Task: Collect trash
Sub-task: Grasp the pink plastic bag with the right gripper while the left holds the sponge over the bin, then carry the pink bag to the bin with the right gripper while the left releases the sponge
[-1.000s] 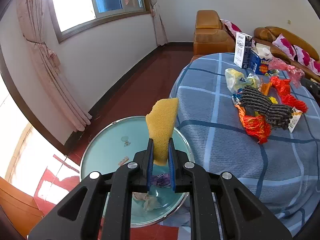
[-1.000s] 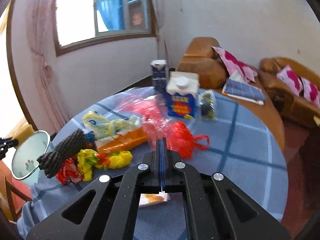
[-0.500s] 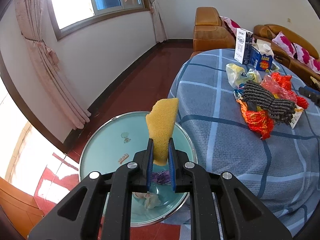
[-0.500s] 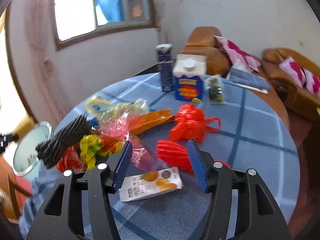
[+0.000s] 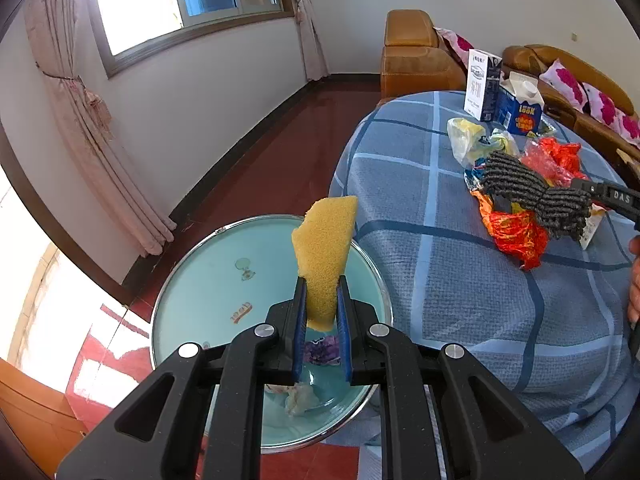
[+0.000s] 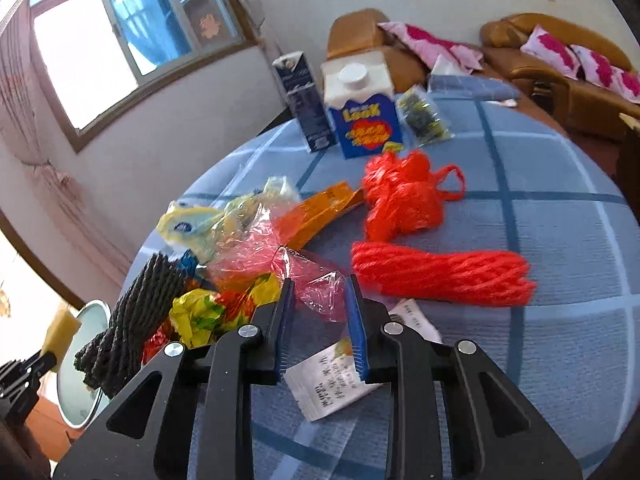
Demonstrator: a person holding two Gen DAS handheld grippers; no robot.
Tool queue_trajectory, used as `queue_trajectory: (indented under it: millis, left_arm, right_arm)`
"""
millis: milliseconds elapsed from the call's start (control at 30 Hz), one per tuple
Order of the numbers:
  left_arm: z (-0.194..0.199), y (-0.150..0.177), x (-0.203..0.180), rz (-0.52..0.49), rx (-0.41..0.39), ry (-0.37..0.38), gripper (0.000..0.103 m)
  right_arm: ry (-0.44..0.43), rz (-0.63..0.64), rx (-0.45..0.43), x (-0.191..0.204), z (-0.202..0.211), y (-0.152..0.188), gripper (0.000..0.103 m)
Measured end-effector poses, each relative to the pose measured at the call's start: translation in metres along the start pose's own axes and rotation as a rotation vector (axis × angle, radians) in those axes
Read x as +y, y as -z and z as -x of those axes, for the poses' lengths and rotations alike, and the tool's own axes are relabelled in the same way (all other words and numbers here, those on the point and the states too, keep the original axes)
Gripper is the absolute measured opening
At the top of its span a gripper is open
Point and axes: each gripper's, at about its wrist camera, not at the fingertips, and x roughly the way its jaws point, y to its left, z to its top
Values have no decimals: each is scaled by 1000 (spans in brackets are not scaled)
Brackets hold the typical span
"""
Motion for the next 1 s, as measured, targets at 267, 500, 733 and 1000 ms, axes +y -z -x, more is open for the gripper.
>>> queue_trajectory:
  millis: [267, 500, 733, 1000]
  left_arm:
    - [4, -2, 12, 6, -9, -15, 14]
    - [9, 0, 24, 2, -15, -33, 14]
    - [11, 9, 39, -20, -1, -88, 14]
    - [8, 20, 59, -2, 33, -112, 14]
  right_arm:
    - [-11, 122, -90, 13, 26, -2, 21]
    - [-65, 281, -170, 51, 48, -21, 21]
    - [-177, 460, -126, 109, 29, -22, 21]
    - [-275, 587, -81, 165, 11, -7, 21]
